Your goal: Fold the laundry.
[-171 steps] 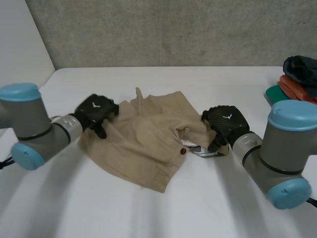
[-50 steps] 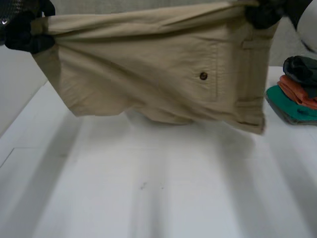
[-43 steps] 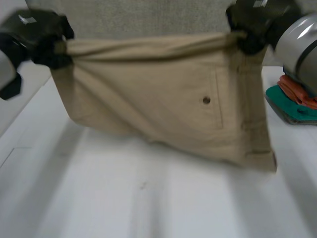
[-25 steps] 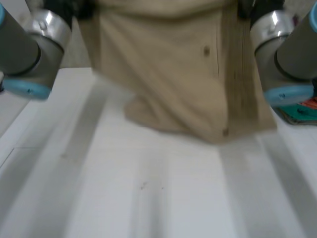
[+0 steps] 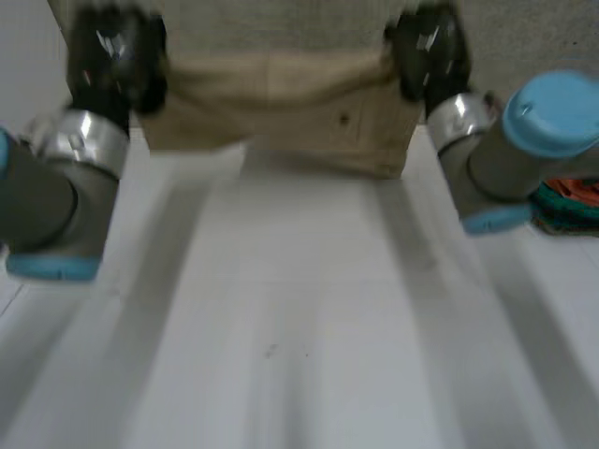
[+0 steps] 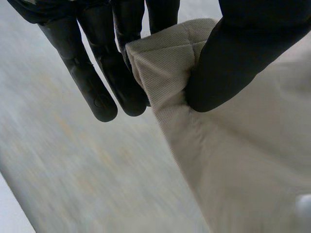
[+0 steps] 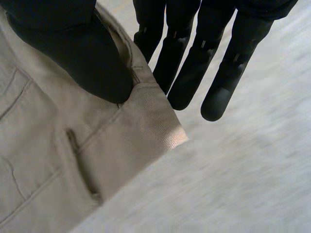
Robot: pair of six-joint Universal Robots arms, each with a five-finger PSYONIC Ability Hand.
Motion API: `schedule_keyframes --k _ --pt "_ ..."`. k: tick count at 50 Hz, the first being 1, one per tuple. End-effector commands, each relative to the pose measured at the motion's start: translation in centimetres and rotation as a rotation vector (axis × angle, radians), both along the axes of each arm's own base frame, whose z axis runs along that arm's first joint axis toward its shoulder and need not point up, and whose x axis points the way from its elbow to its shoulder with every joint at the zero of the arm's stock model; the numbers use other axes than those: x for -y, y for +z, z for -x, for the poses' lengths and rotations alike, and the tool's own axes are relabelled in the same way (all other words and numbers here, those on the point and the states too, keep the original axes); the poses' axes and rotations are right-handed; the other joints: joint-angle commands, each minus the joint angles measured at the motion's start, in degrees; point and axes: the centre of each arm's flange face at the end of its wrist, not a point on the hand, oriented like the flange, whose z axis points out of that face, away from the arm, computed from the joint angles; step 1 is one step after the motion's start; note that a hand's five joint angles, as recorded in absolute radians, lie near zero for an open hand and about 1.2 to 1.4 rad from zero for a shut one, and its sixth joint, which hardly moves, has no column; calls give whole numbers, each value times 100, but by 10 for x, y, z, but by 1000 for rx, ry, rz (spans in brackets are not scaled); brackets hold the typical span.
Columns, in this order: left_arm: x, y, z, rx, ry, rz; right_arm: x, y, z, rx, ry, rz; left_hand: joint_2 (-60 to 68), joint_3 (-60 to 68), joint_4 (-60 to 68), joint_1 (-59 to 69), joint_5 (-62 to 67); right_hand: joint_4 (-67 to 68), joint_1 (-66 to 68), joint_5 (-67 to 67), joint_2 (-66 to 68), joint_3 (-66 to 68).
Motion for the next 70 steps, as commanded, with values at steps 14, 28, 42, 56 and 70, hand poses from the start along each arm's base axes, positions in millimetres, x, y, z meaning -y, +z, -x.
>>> schedule_keyframes --k 14,28,42,56,70 --pt "-124 -106 -36 479 -38 -655 -113 -99 51 -443 45 -579 1138 1165 1118 1417 1366 1139 1706 1231 1333 1192" --pt "-200 -93 -51 680 -161 -859 -197 -87 100 -779 10 -858 1138 1165 1118 1417 1366 1139 1706 1231 1333 1192" --pt "-138 -63 -9 658 -142 -421 -201 -99 99 -768 19 -748 -5436 -5410 -5457 -5158 -5209 1139 1706 1231 1333 1192" --pt "-2 -109 56 608 -378 -292 -199 -105 98 -732 9 -724 -4326 -4300 -4346 -4047 -4099 1139 1706 1231 1333 1192" --pt "36 -179 39 750 -345 -427 -195 -115 96 -709 5 -751 616 642 596 895 843 1139 1706 1231 1333 1192"
